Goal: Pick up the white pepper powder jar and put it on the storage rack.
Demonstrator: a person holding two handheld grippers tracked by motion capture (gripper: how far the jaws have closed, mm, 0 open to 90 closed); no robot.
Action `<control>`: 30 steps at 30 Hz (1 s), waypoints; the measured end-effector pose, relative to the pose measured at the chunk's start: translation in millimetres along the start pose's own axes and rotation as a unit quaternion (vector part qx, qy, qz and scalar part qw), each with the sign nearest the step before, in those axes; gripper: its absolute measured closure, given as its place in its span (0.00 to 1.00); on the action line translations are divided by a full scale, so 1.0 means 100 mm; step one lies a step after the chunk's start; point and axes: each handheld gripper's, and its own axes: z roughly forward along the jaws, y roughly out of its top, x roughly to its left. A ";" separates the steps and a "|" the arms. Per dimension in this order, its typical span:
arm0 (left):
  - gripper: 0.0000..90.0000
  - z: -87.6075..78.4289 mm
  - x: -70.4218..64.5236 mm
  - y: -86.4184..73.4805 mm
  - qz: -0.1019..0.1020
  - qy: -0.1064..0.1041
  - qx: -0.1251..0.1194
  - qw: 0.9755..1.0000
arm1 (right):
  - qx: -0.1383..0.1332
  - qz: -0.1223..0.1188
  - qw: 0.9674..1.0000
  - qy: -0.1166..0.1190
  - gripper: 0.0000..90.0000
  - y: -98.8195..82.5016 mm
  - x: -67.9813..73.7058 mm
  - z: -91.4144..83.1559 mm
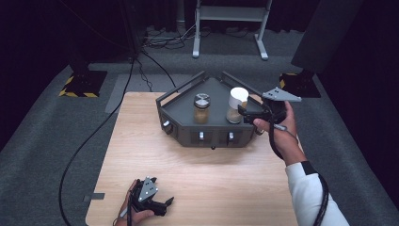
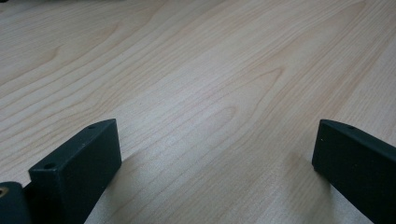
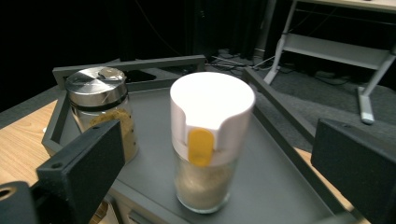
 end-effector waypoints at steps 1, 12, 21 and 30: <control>0.01 0.00 0.00 0.00 0.000 0.000 0.000 1.000 | -0.004 0.003 1.000 0.001 0.03 -0.02 -0.01 -0.04; 0.01 0.00 0.00 0.00 -0.002 0.002 0.000 1.000 | -0.030 -0.013 0.999 -0.003 0.03 -0.19 -0.04 -0.52; 0.01 0.00 0.00 0.00 -0.001 0.002 0.000 1.000 | -0.037 -0.018 0.999 0.003 0.03 -0.41 -0.08 -0.79; 0.01 0.00 -0.01 0.00 -0.002 0.003 0.000 1.000 | -0.032 -0.016 0.999 0.001 0.03 -0.69 -0.07 -0.93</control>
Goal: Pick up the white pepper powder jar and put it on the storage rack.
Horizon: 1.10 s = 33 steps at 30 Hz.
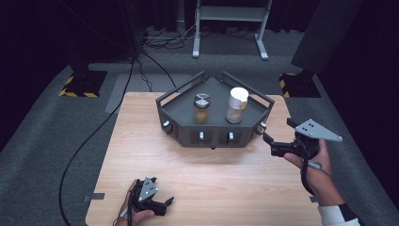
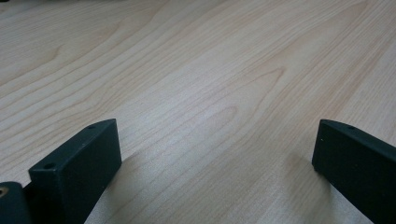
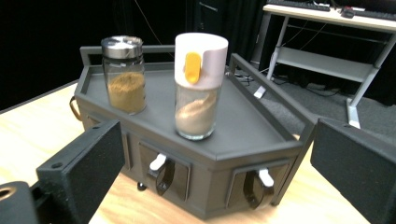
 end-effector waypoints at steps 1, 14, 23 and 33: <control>0.01 0.00 0.00 0.00 0.000 0.000 0.000 1.000 | 0.003 -0.001 1.000 -0.001 0.03 -0.03 0.01 -0.02; 0.01 0.00 0.00 0.00 0.001 0.000 0.001 1.000 | 0.004 0.002 1.000 -0.003 0.03 -0.44 0.05 -0.16; 0.01 0.00 0.00 0.00 0.001 0.000 0.001 1.000 | 0.009 -0.007 1.000 0.000 0.03 -0.63 0.07 -0.22; 0.01 0.00 0.00 0.00 0.001 0.000 0.001 1.000 | 0.021 -0.012 1.000 0.004 0.03 -0.83 0.14 -0.20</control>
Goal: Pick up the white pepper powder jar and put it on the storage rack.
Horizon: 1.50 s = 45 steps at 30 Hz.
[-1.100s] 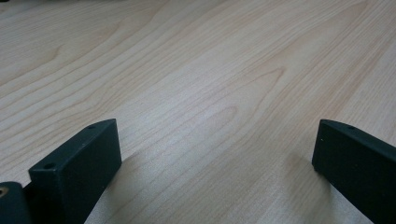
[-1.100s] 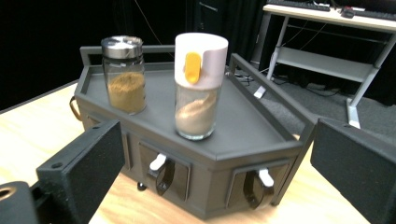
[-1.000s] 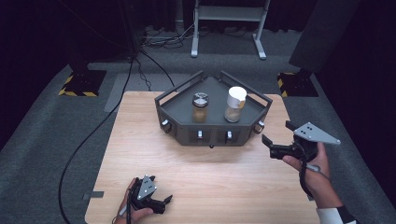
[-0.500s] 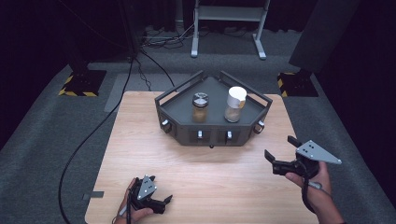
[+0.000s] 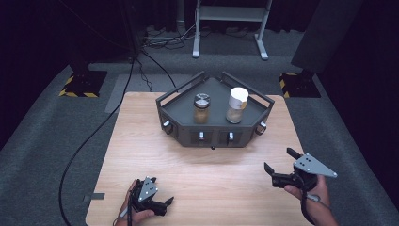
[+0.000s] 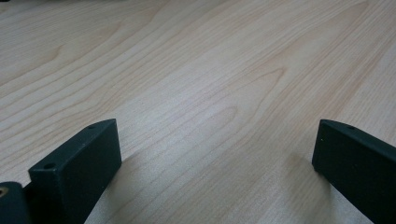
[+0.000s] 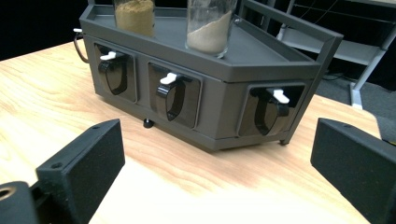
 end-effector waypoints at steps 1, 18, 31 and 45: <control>0.01 0.00 0.00 0.00 0.000 0.000 0.000 1.000 | 0.001 0.001 1.000 0.000 0.03 -0.02 0.01 0.00; 0.01 0.00 0.00 0.00 -0.001 0.000 -0.001 1.000 | 0.026 0.014 1.000 0.003 0.03 -0.34 0.11 0.06; 0.01 0.00 0.00 0.00 -0.001 0.000 -0.001 1.000 | 0.054 0.036 0.998 0.009 0.03 -0.57 0.14 0.16; 0.01 0.00 0.00 0.00 -0.001 0.000 -0.001 1.000 | 0.079 0.048 0.996 0.008 0.03 -0.75 0.19 0.24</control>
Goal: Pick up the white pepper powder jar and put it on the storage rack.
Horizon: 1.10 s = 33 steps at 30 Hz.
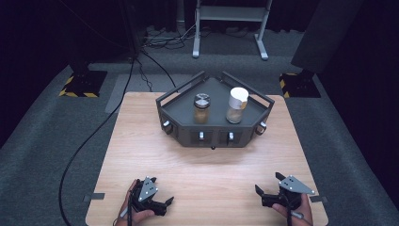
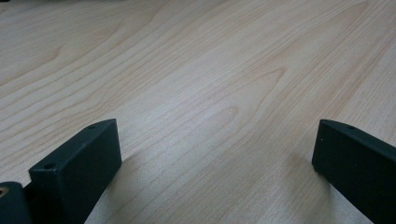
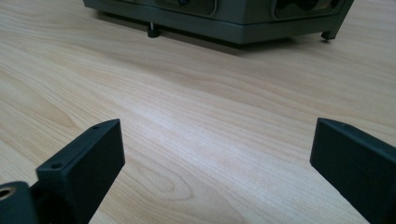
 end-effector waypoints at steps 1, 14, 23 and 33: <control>0.01 0.00 0.00 0.00 0.000 0.000 0.000 1.000 | 0.002 0.000 1.000 -0.001 0.03 -0.01 0.00 0.01; 0.01 0.00 0.00 0.00 0.000 0.000 0.000 1.000 | 0.019 0.004 1.000 -0.003 0.03 -0.09 0.01 0.08; 0.01 0.00 0.00 0.00 0.000 -0.001 0.000 1.000 | 0.030 0.009 1.000 -0.004 0.03 -0.11 0.02 0.10; 0.01 0.00 0.00 0.00 0.001 -0.001 0.000 1.000 | 0.046 0.012 0.999 -0.003 0.03 -0.14 0.02 0.15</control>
